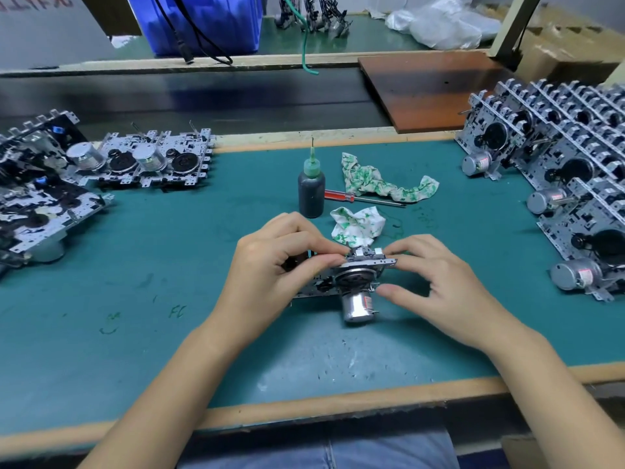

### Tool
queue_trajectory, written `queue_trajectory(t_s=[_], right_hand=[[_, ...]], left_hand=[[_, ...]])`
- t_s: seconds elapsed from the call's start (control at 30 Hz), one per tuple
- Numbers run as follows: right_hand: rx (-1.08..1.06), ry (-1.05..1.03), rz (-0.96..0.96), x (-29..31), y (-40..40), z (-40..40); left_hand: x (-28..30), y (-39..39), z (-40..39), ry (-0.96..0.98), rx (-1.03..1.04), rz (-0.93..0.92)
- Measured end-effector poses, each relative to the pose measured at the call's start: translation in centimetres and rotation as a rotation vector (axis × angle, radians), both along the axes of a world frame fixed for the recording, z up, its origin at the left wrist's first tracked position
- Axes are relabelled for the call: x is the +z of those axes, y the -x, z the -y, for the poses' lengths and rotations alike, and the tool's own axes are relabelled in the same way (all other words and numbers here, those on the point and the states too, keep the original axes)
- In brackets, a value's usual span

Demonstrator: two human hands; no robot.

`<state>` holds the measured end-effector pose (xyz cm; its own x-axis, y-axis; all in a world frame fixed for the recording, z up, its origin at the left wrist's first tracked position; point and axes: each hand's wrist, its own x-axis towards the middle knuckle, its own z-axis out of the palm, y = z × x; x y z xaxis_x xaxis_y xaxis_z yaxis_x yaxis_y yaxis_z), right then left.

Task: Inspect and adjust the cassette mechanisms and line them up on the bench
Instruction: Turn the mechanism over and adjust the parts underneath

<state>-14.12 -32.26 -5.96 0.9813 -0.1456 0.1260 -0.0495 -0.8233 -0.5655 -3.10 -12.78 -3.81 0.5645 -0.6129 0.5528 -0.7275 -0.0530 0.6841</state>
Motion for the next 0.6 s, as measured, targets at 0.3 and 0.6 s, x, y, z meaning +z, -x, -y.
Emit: queue_trajectory(t_s=[0.3,0.6], right_hand=[[0.031,0.076,-0.046,1.2,-0.3,0.6],[0.248,0.367,0.226,5.3,-3.0,-2.5]], left_hand=[[0.1,0.0,0.1,0.007,0.011,-0.007],[0.9,-0.1,-0.8,-0.117,0.074,0.131]])
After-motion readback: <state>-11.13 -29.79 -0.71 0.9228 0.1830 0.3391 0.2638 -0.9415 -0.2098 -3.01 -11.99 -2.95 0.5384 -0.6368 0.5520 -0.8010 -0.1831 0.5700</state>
